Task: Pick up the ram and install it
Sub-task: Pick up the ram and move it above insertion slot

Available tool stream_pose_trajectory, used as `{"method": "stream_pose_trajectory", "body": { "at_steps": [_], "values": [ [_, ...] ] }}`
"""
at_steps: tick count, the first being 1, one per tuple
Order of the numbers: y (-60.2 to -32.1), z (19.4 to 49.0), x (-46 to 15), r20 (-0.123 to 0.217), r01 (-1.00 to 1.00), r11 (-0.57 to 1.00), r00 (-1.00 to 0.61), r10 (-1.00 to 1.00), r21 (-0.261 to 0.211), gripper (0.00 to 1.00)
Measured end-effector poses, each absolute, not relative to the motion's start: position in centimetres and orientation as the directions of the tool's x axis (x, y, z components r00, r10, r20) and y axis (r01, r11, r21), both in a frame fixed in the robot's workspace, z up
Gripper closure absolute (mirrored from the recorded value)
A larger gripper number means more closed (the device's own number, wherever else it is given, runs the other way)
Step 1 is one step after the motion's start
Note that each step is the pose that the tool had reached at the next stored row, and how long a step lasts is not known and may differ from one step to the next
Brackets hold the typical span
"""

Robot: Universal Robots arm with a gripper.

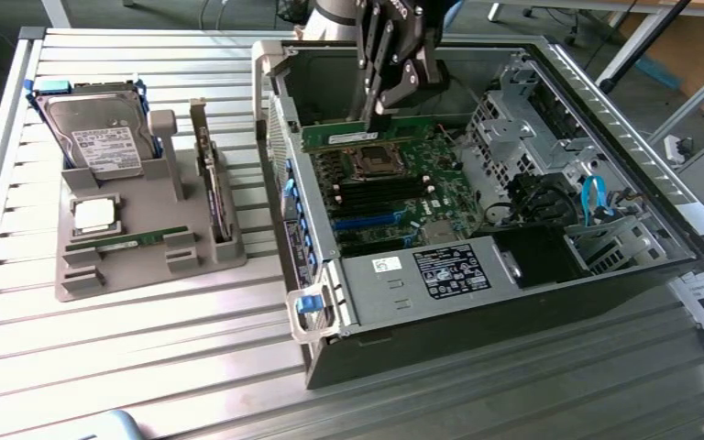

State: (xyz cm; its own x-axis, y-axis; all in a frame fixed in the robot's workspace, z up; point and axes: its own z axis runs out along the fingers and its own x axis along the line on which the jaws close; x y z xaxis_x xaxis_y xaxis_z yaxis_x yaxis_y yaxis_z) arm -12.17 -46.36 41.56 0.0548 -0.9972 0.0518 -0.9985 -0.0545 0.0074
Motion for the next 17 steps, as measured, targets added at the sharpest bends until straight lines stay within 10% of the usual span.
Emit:
{"method": "stream_pose_trajectory", "body": {
  "at_steps": [17],
  "values": [
    [-46.4, 41.6, -10.5, 0.055, -0.998, -0.054, 0.055, -0.997, 0.008, 0.88]
  ]
}}
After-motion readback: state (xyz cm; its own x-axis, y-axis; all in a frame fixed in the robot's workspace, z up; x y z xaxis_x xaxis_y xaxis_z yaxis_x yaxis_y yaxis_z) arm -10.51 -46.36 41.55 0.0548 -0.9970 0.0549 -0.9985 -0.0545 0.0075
